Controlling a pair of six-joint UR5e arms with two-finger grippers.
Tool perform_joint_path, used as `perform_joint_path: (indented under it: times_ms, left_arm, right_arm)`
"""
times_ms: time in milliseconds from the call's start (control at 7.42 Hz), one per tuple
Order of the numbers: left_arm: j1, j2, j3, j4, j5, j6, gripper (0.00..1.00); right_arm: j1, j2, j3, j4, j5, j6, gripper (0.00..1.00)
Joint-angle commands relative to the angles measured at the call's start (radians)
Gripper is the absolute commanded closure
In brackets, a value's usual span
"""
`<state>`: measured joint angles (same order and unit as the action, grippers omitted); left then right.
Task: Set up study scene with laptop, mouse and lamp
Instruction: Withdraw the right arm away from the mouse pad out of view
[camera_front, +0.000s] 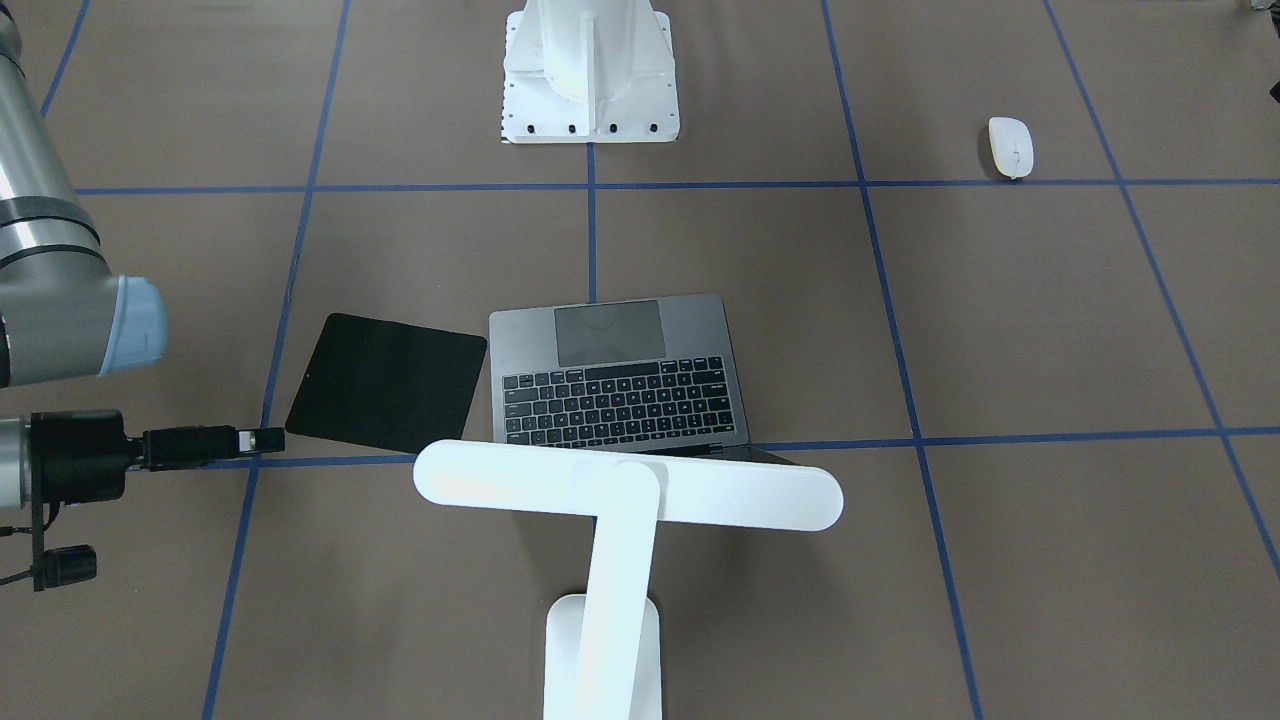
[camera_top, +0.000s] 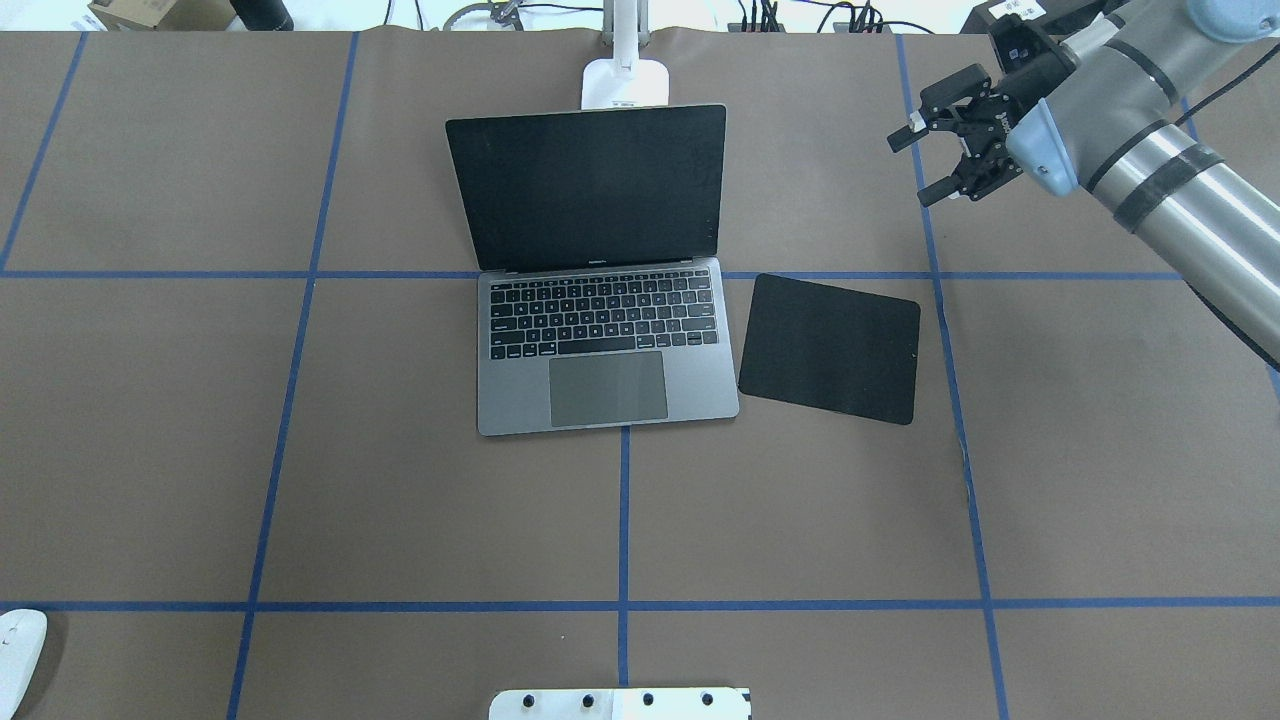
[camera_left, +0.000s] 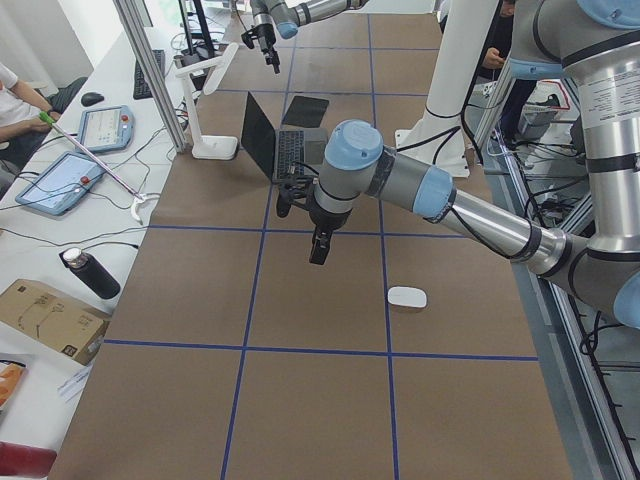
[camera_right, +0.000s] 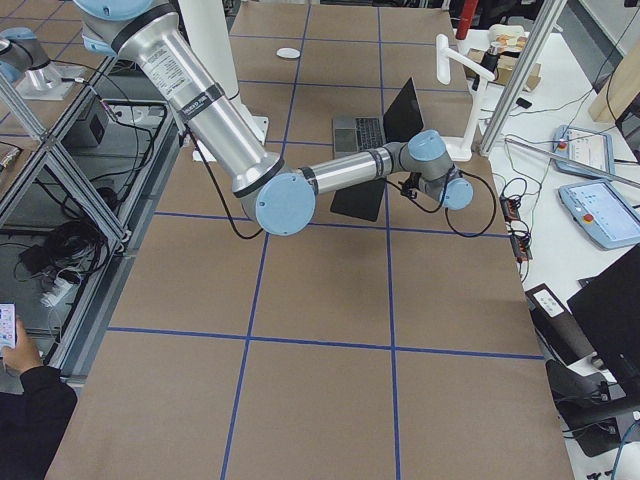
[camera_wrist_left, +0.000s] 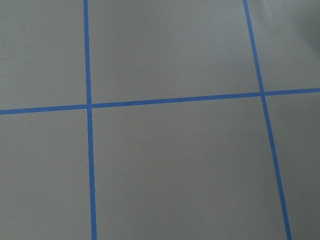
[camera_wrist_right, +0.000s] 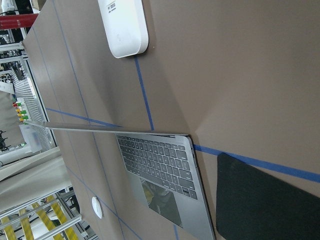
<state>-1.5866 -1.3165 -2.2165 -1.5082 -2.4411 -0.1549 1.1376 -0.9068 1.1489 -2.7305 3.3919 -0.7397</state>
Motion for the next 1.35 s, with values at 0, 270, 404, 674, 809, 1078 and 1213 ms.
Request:
perform_joint_path:
  times_ms: [0,270,404,674,809,1078,1213]
  left_arm:
    - [-0.001,0.014,0.004,0.000,0.001,0.000,0.01]
    - [-0.003,0.016,0.003,0.000,0.001,0.000,0.01]
    - [-0.003,0.023,0.001,-0.001,0.001,0.000,0.01]
    - [-0.003,0.034,0.000,-0.004,-0.001,0.000,0.01]
    - [-0.003,0.036,0.007,-0.004,-0.001,0.000,0.01]
    - [-0.003,0.034,0.012,-0.004,0.001,-0.002,0.01]
    - [0.002,0.033,0.012,-0.006,0.001,-0.024,0.01]
  right_arm:
    - [0.046,-0.084,-0.001,0.000,-0.083,0.000,0.00]
    - [0.092,-0.130,-0.005,-0.003,-0.220,0.040,0.00]
    - [0.117,-0.130,-0.005,-0.002,-0.306,0.116,0.01]
    - [0.181,-0.130,-0.001,0.005,-0.475,0.143,0.01]
    - [0.211,-0.133,-0.001,0.055,-0.567,0.154,0.01]
    - [0.296,-0.194,0.017,0.381,-0.849,0.242,0.01]
    - [0.301,-0.283,0.084,0.566,-0.924,0.328,0.00]
